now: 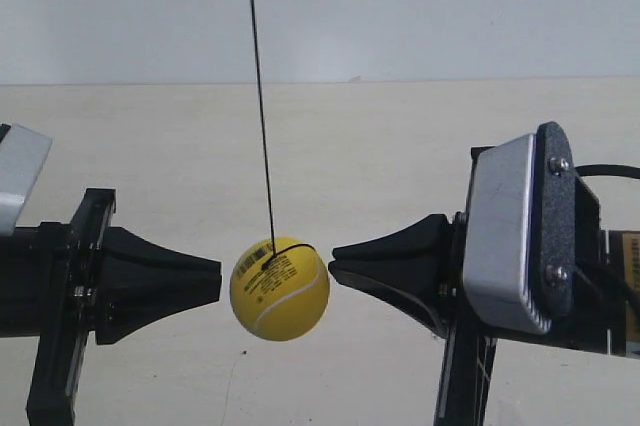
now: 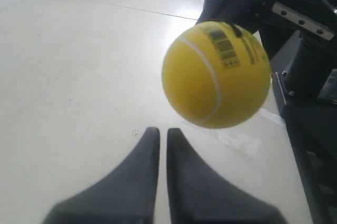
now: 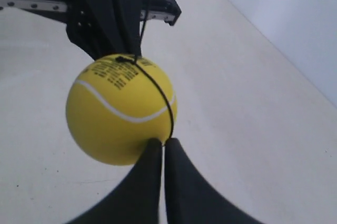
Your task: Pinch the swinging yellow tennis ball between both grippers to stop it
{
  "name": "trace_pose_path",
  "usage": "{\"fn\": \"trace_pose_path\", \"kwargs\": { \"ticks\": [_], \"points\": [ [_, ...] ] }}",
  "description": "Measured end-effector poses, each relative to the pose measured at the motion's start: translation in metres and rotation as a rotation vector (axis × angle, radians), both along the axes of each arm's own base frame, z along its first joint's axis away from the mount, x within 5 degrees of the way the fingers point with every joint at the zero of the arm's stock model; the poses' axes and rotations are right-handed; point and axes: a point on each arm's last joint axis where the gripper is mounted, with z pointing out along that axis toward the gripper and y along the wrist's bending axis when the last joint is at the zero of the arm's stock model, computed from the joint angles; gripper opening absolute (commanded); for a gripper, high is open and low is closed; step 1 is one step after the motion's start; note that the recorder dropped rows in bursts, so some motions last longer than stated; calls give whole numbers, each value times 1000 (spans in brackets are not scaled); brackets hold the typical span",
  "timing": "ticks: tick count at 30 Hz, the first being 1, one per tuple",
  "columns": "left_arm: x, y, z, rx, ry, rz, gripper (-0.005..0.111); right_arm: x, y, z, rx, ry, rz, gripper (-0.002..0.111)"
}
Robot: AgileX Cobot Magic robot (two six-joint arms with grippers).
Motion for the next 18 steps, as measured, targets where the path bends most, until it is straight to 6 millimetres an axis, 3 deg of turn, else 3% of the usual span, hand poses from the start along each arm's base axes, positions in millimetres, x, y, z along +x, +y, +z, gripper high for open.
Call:
{"fn": "trace_pose_path", "kwargs": {
  "ticks": [18],
  "points": [
    [0,-8,3,-22,-39,-3,5,2,6,-8,13,35,45,0]
  ]
}}
